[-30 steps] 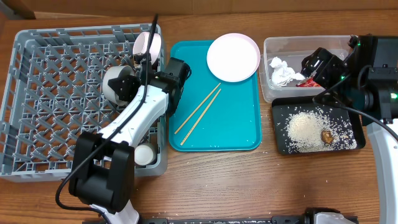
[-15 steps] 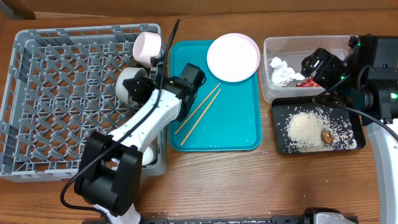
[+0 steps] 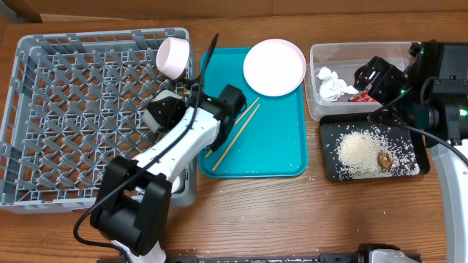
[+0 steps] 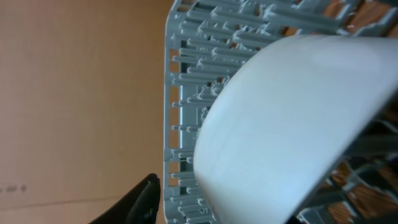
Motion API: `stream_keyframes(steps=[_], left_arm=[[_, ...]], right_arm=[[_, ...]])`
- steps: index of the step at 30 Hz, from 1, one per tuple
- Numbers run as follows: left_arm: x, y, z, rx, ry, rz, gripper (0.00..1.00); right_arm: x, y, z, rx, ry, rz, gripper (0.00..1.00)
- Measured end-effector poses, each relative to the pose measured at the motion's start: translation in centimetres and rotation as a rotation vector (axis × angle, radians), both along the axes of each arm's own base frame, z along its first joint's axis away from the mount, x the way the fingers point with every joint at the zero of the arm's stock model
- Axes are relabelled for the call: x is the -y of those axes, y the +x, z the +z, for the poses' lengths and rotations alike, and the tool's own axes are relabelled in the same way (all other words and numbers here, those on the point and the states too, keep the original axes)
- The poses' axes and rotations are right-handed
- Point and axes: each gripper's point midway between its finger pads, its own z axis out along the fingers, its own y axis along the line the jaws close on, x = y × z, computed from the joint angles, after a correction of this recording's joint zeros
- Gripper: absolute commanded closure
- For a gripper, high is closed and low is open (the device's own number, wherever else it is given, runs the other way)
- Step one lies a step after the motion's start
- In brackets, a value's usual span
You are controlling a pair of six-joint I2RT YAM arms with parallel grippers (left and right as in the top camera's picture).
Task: Sort waste into correct bins and load items into the dishwasher
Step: 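Set the grey bowl upright in the rack's middle with left gripper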
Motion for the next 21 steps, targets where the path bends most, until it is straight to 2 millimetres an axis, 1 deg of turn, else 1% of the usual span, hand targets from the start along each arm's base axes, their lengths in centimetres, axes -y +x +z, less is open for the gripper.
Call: stream_keyframes(steps=[1, 5, 7, 8, 9, 13, 15, 18, 21], left_arm=[[0.3, -0.1, -0.1, -0.004, -0.001, -0.007, 0.5], [1.3, -0.7, -0.2, -0.035, -0.005, -0.032, 0.51], [1.6, -1.1, -0.2, -0.061, -0.009, -0.039, 0.49], [1.8, -1.1, -0.1, -0.069, -0.017, -0.043, 0.46], [2.1, -1.1, 0.1, -0.077, -0.028, -0.046, 0.41], [3.1, -0.4, 1.0, -0.056, -0.103, -0.042, 0.16], [3.6, -0.1, 1.4, -0.048, -0.149, -0.042, 0.08], [4.6, 0.3, 1.6, -0.058, -0.226, -0.051, 0.0], [5.6, 0.7, 1.8, -0.073, -0.302, -0.065, 0.0]], right_arm=[[0.0, 0.0, 0.0, 0.002, 0.0, 0.0, 0.0], [0.0, 0.1, 0.0, 0.003, 0.0, 0.0, 0.0], [0.0, 0.0, 0.0, 0.003, 0.0, 0.001, 0.0], [0.0, 0.0, 0.0, 0.002, -0.001, 0.001, 0.0], [0.0, 0.0, 0.0, 0.002, 0.0, 0.0, 0.0], [0.0, 0.1, 0.1, 0.003, 0.0, 0.0, 0.0], [0.0, 0.1, 0.1, 0.005, -0.001, 0.0, 0.0], [0.0, 0.2, 0.2, 0.01, -0.001, 0.001, 0.0], [0.0, 0.2, 0.1, 0.009, 0.0, -0.001, 0.0]])
